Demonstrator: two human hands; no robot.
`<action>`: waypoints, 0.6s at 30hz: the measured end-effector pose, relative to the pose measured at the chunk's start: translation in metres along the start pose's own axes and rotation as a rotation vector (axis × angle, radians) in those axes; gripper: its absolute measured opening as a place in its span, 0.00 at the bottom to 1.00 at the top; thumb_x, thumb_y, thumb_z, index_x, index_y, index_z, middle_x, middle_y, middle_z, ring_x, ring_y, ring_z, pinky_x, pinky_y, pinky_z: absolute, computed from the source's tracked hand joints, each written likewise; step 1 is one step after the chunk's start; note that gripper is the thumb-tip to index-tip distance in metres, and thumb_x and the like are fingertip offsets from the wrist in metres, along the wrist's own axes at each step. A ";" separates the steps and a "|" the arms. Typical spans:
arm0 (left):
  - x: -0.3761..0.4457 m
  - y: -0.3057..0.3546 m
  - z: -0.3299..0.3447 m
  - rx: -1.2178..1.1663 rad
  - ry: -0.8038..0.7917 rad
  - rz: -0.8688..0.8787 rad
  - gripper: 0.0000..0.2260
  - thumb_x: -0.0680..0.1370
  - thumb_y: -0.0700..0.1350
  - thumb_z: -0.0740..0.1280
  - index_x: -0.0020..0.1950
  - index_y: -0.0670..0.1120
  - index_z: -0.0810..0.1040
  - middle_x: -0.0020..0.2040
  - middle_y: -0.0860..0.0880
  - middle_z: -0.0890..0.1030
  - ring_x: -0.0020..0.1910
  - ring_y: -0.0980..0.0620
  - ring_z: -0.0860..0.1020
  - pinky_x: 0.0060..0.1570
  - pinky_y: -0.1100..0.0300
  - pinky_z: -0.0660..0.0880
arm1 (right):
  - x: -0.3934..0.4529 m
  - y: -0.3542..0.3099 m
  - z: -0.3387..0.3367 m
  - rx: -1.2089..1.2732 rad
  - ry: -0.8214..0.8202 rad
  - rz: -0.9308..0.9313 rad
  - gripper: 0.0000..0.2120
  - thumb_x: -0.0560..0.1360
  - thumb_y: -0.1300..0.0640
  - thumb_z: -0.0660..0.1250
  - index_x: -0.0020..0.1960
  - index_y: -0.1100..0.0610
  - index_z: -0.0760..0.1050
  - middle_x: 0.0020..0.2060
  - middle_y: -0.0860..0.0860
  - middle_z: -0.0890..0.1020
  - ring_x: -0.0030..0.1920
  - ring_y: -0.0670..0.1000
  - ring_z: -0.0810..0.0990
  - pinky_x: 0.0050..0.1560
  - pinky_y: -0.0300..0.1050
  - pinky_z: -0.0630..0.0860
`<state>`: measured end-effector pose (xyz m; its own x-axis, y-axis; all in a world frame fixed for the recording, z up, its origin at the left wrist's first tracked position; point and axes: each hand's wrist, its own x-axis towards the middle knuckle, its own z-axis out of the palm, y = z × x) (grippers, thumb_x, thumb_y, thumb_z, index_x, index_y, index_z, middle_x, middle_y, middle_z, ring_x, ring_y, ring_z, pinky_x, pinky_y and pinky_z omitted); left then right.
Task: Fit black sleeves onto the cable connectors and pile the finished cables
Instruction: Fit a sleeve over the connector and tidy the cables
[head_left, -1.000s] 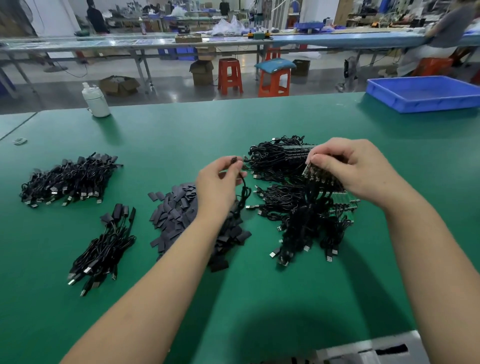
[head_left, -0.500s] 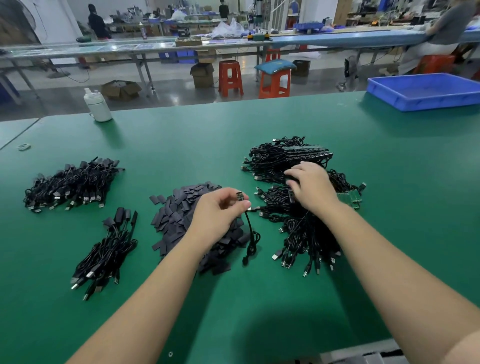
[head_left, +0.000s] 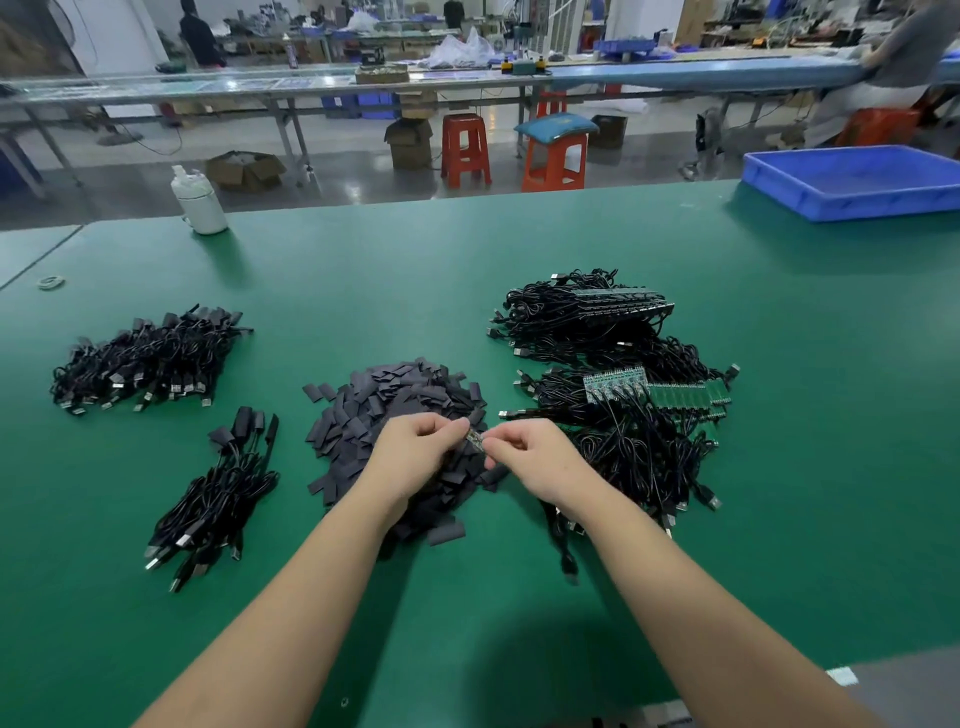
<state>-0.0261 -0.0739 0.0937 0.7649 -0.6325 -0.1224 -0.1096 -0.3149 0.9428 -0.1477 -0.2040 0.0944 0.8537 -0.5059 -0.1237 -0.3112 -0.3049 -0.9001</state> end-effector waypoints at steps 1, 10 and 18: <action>0.001 -0.008 -0.002 0.082 -0.003 0.023 0.12 0.77 0.52 0.70 0.40 0.45 0.81 0.27 0.58 0.72 0.26 0.58 0.66 0.28 0.62 0.63 | 0.000 0.004 0.003 0.003 -0.006 0.043 0.07 0.79 0.56 0.67 0.51 0.56 0.84 0.37 0.46 0.85 0.35 0.42 0.78 0.39 0.34 0.72; 0.002 -0.060 0.002 1.038 -0.033 0.385 0.13 0.79 0.52 0.65 0.64 0.58 0.76 0.53 0.53 0.73 0.51 0.49 0.78 0.43 0.55 0.76 | 0.001 0.044 0.029 0.329 0.002 0.274 0.06 0.79 0.62 0.67 0.55 0.61 0.80 0.39 0.53 0.82 0.29 0.46 0.73 0.29 0.40 0.76; 0.001 -0.052 0.014 0.809 0.218 0.490 0.05 0.77 0.46 0.69 0.51 0.50 0.85 0.46 0.50 0.76 0.43 0.48 0.77 0.38 0.56 0.76 | 0.000 0.058 0.042 0.328 -0.003 0.219 0.05 0.80 0.64 0.65 0.54 0.60 0.78 0.40 0.53 0.84 0.29 0.46 0.77 0.32 0.37 0.77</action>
<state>-0.0288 -0.0681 0.0396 0.6105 -0.7034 0.3641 -0.7883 -0.4949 0.3657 -0.1484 -0.1880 0.0246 0.7833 -0.5278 -0.3284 -0.3365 0.0841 -0.9379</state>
